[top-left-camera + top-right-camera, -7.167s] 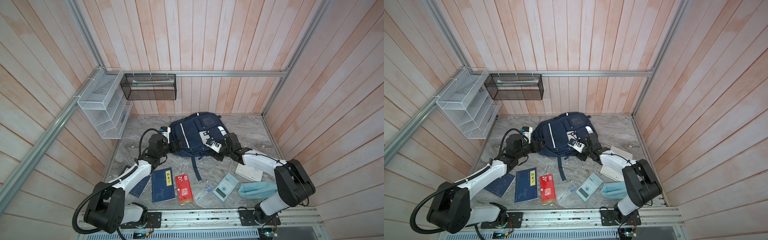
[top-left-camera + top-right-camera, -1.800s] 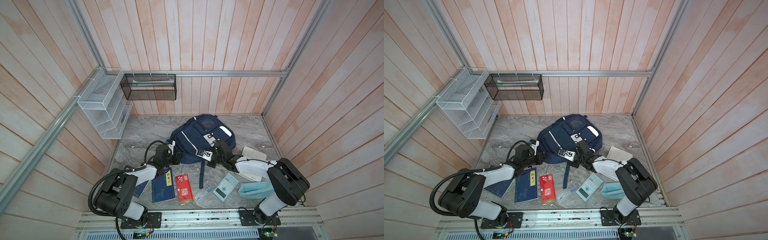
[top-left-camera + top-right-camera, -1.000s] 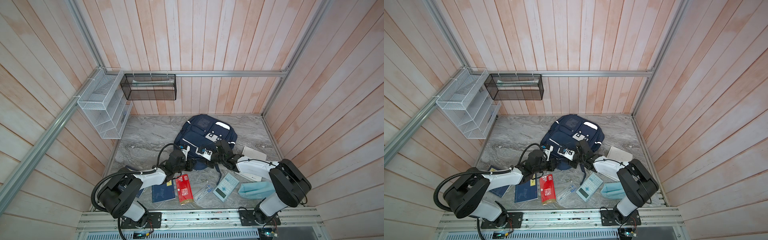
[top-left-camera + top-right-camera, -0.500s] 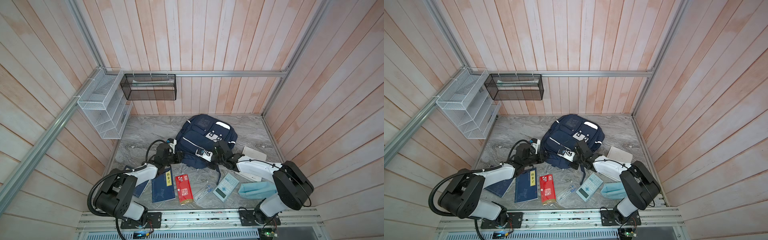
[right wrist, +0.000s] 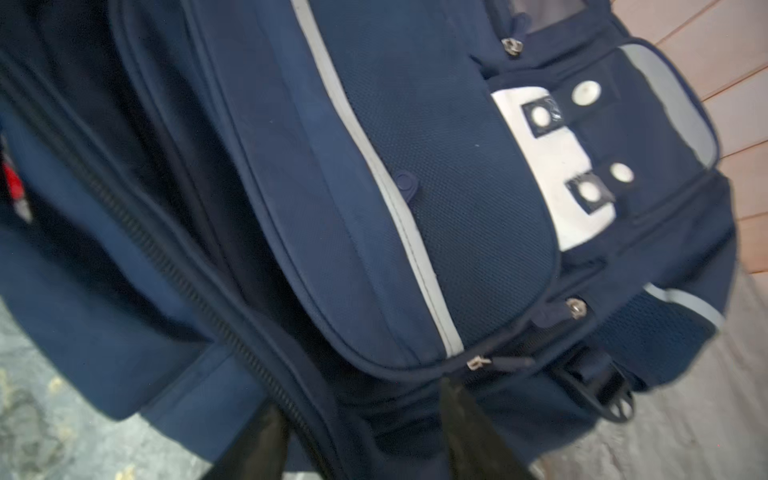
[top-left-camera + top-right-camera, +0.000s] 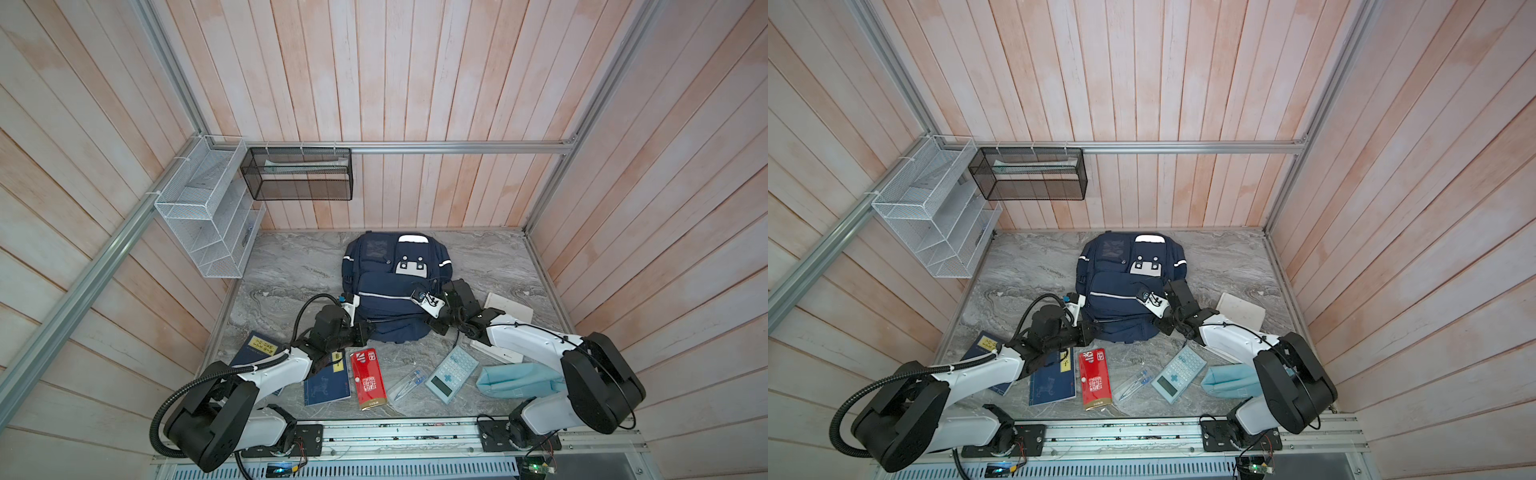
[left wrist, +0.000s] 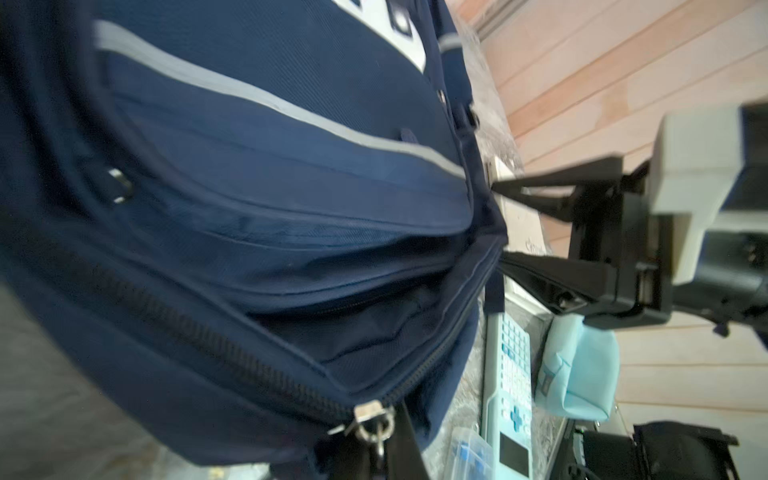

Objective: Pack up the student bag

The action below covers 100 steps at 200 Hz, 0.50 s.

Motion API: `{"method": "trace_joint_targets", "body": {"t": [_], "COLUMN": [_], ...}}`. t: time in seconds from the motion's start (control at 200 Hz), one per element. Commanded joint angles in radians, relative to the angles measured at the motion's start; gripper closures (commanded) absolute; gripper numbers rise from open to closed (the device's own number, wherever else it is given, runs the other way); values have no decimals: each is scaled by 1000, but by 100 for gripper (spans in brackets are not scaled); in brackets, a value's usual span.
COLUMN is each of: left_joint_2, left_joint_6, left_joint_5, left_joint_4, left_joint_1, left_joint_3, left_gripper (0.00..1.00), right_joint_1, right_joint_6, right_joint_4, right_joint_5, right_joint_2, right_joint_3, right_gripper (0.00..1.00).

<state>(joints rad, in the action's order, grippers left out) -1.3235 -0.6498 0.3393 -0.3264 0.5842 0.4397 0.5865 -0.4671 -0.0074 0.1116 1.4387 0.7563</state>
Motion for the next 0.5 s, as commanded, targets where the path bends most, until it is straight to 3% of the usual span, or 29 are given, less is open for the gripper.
{"method": "trace_joint_targets", "body": {"t": [0.0,0.16,0.42,0.495], "left_joint_2": [-34,-69,-74,-101], "left_joint_6": [-55,-46,-26,-27], "left_joint_5": [-71,-42,-17,-1], "left_joint_4": [-110,-121,-87,-98], "left_joint_1": [48,57,57,59], "left_joint_3": [23,78,104,105], "left_gripper": [100,100,100,100], "right_joint_1": [52,135,140,148], "right_joint_6": [57,3,-69,-80], "right_joint_4": [29,214,-23,-19], "right_joint_5": [122,262,280,283], "right_joint_2": [-104,-71,186,208], "right_joint_3": [-28,-84,164,171], "right_gripper": [38,33,37,46]}}
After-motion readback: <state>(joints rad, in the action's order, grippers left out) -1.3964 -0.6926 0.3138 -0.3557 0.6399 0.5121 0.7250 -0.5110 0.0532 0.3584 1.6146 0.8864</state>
